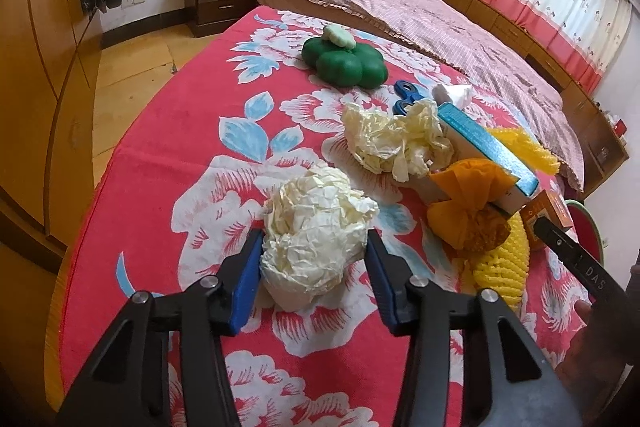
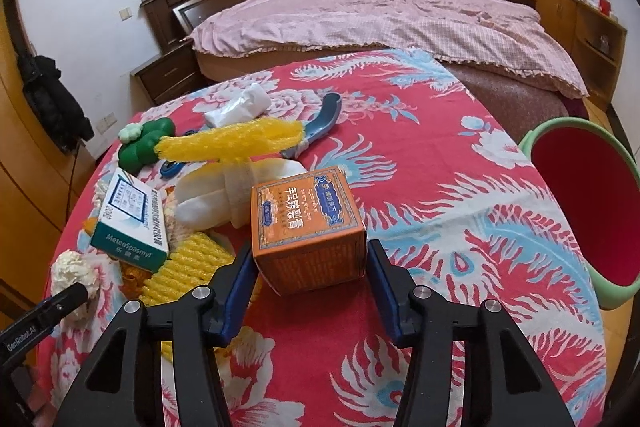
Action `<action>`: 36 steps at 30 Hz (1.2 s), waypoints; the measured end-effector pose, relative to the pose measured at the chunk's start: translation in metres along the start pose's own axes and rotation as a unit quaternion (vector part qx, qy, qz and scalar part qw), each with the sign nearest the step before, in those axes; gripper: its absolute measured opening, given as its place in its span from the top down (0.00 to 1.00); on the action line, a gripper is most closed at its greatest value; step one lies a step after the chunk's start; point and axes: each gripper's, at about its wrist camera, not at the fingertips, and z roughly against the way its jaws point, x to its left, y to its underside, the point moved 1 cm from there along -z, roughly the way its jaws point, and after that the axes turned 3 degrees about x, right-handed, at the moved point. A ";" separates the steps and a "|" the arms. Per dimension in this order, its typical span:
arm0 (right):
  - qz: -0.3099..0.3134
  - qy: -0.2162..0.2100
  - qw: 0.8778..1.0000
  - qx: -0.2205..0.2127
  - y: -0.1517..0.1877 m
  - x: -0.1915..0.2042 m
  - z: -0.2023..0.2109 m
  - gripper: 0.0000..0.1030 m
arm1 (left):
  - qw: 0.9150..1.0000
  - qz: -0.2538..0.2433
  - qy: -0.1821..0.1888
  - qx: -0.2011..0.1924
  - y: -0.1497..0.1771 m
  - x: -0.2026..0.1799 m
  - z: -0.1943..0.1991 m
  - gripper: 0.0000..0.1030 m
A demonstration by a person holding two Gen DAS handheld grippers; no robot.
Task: Collect trash
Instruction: 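Close the left tool on the paper ball while the right tool grasps the orange box, then carry the paper ball in the left tool and orange box in the right over the red bucket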
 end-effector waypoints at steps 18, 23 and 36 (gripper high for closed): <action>-0.010 -0.006 0.999 -0.035 0.000 -0.010 0.048 0.46 | 0.998 -0.031 0.025 -0.048 -0.005 -0.029 0.050 0.56; -0.018 -0.004 0.999 -0.051 -0.004 -0.020 0.066 0.46 | 0.996 -0.048 0.041 -0.057 -0.009 -0.047 0.062 0.56; -0.042 0.023 0.995 -0.083 -0.018 -0.067 0.105 0.46 | 0.989 -0.102 0.085 -0.059 -0.016 -0.114 0.070 0.56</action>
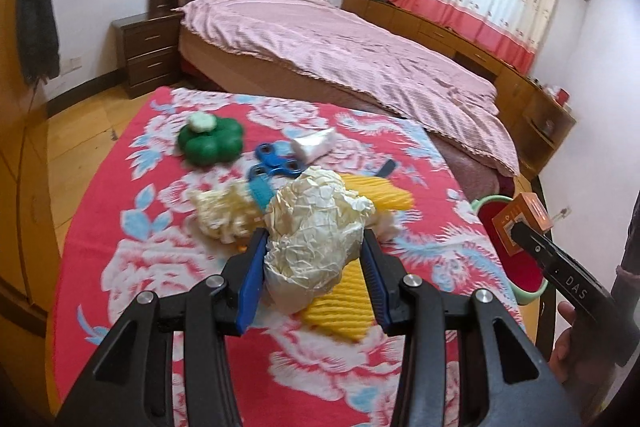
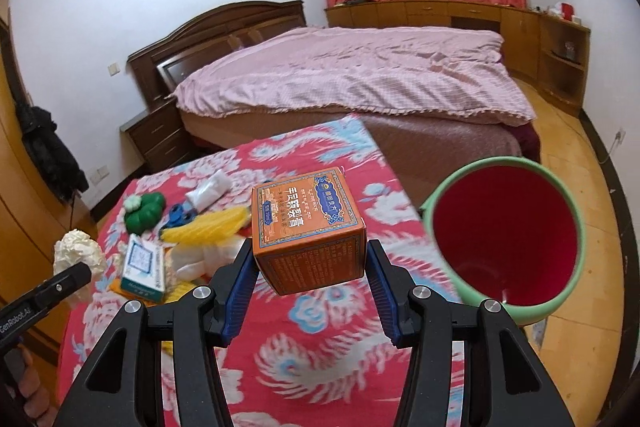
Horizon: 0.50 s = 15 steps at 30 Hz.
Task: Collect trash
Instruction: 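Carry the paper ball in the left tool and orange box in the right over the red bucket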
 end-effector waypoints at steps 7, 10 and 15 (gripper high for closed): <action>-0.020 0.023 1.000 -0.003 -0.009 -0.034 0.006 0.46 | 0.999 -0.036 0.025 0.015 -0.012 -0.043 -0.017 0.56; -0.028 0.034 0.999 -0.001 -0.012 -0.051 0.007 0.46 | 0.998 -0.052 0.038 0.021 -0.015 -0.065 -0.024 0.56; -0.040 0.055 0.998 0.004 -0.014 -0.081 0.008 0.46 | 0.995 -0.074 0.059 0.036 -0.019 -0.103 -0.041 0.56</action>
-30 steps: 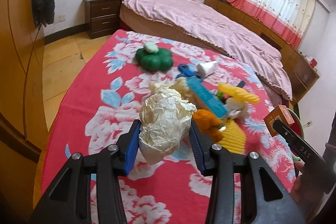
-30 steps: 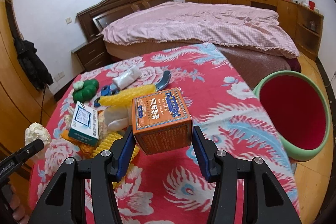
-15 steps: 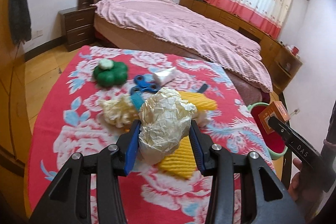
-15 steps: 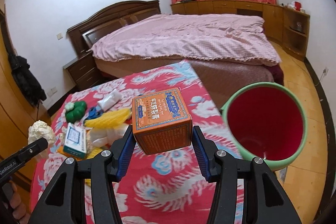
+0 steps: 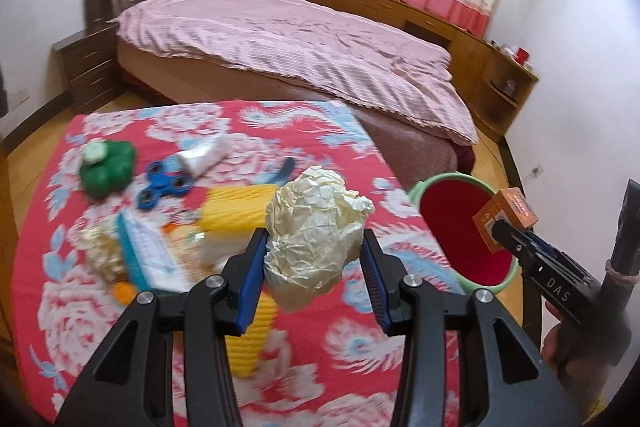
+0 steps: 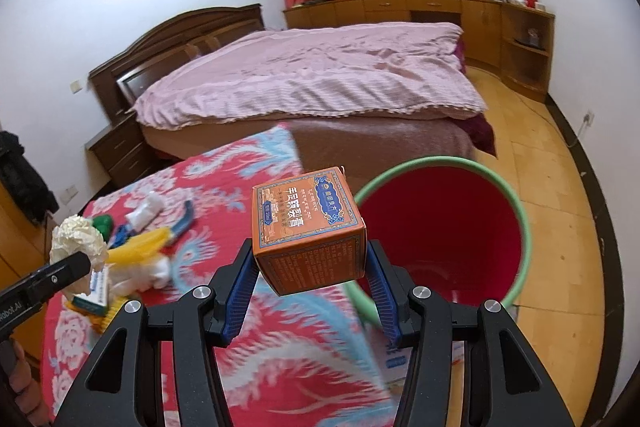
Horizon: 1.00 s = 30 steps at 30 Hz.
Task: Collect trash
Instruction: 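Carry the paper ball in the left tool and orange box in the right over the red bucket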
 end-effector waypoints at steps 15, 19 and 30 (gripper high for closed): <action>-0.050 0.045 0.997 0.035 0.000 -0.092 -0.036 0.46 | 0.996 -0.058 0.053 0.041 -0.018 -0.103 -0.080 0.56; -0.062 0.060 0.995 0.050 0.001 -0.114 -0.050 0.46 | 0.994 -0.074 0.065 0.054 -0.017 -0.125 -0.102 0.56; -0.080 0.076 0.991 0.071 0.005 -0.142 -0.066 0.46 | 0.988 -0.107 0.085 0.077 -0.012 -0.161 -0.145 0.56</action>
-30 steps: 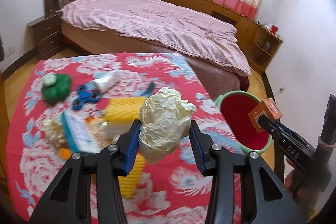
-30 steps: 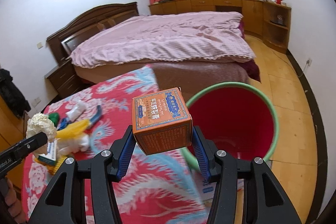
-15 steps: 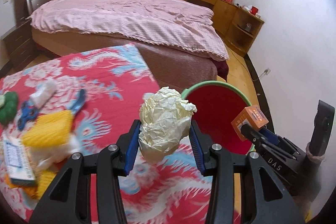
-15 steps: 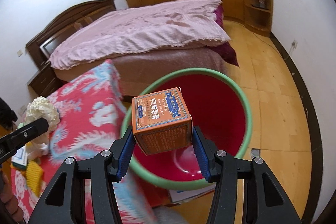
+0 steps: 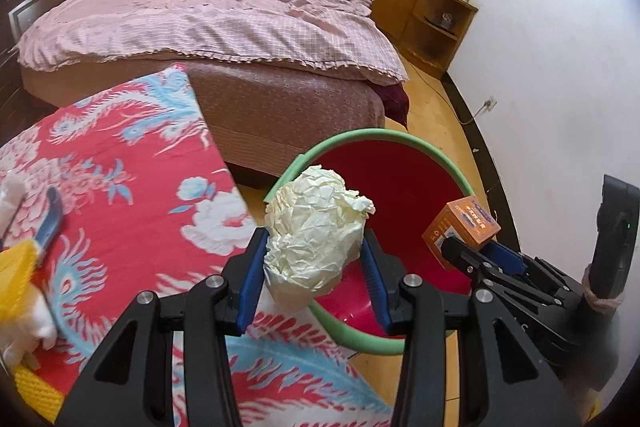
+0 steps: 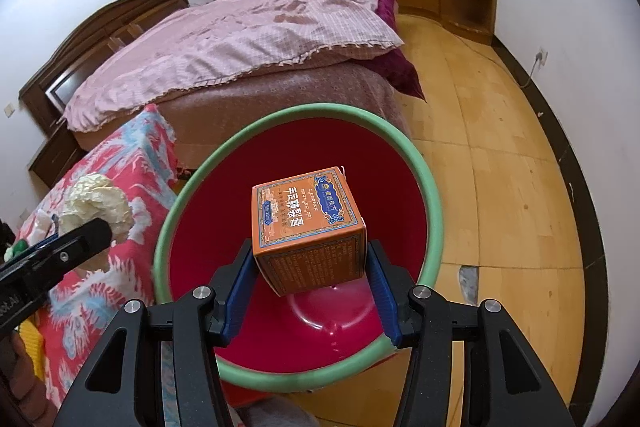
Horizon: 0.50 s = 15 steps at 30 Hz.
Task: Collect trash
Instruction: 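Carry the paper ball in the left tool and orange box in the right over the red bucket, then open the left tool to drop the paper ball while the right tool drops the orange box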
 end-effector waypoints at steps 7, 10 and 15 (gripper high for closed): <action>0.000 0.004 1.000 0.003 -0.001 -0.001 -0.004 0.46 | 1.000 0.002 0.010 0.014 -0.001 -0.001 -0.018 0.55; 0.002 0.006 1.000 0.005 0.000 0.000 -0.006 0.45 | 1.000 0.005 0.015 0.019 -0.001 0.000 -0.023 0.54; -0.001 0.001 1.000 0.004 -0.002 0.001 -0.006 0.45 | 1.000 0.009 0.018 0.018 -0.002 0.001 -0.023 0.47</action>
